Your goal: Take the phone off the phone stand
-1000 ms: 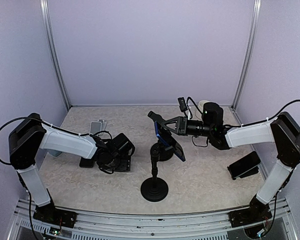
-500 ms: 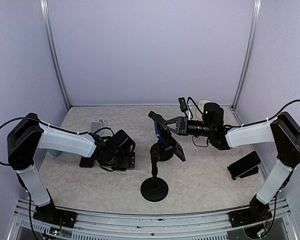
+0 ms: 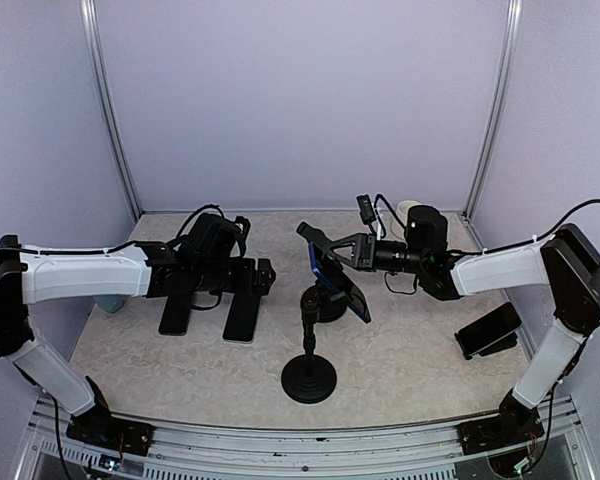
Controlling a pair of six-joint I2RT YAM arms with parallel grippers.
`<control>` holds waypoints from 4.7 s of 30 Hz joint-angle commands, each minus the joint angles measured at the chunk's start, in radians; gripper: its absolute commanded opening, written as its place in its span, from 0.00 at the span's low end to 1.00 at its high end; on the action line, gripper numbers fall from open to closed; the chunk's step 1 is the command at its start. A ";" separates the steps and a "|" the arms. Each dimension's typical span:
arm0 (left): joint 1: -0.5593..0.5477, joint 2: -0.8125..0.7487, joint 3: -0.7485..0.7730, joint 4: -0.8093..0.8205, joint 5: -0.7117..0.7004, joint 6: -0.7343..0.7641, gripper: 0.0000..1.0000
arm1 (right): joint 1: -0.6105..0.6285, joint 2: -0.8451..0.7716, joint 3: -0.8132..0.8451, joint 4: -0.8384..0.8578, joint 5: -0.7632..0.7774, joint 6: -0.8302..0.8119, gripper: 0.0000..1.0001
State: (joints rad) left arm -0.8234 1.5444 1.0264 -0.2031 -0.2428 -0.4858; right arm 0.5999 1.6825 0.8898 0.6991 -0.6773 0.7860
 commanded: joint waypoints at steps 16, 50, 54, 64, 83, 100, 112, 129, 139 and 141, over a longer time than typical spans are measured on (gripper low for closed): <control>0.034 0.097 0.317 0.081 0.163 0.186 0.83 | -0.010 -0.031 -0.010 0.035 -0.018 -0.008 0.00; -0.014 0.267 0.528 -0.072 0.115 0.366 0.49 | -0.014 -0.010 0.005 0.023 -0.021 -0.011 0.00; -0.014 0.275 0.536 -0.078 0.107 0.370 0.41 | -0.015 -0.013 0.005 0.019 -0.021 -0.014 0.00; -0.014 0.291 0.560 -0.081 0.105 0.376 0.12 | -0.020 -0.015 0.004 0.010 -0.020 -0.012 0.00; 0.032 0.313 0.606 -0.013 0.113 0.330 0.00 | -0.041 -0.076 -0.025 -0.032 -0.001 -0.030 0.85; 0.154 0.297 0.660 -0.016 0.087 0.305 0.00 | -0.060 -0.108 -0.029 -0.073 -0.008 -0.047 1.00; 0.245 0.288 0.657 -0.071 -0.003 0.353 0.00 | -0.063 -0.118 -0.035 -0.089 -0.006 -0.056 1.00; 0.291 0.283 0.659 -0.110 -0.145 0.423 0.00 | -0.062 -0.107 -0.035 -0.077 -0.011 -0.049 1.00; 0.303 0.285 0.659 -0.120 -0.129 0.440 0.00 | -0.063 -0.082 -0.032 -0.037 -0.025 -0.025 1.00; 0.302 0.289 0.660 -0.120 -0.128 0.443 0.00 | -0.062 -0.081 -0.032 -0.038 -0.025 -0.025 1.00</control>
State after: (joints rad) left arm -0.5297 1.8572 1.6444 -0.3603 -0.3660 -0.0574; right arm 0.5457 1.5894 0.8661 0.6273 -0.6918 0.7536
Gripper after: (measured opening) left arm 0.081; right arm 0.999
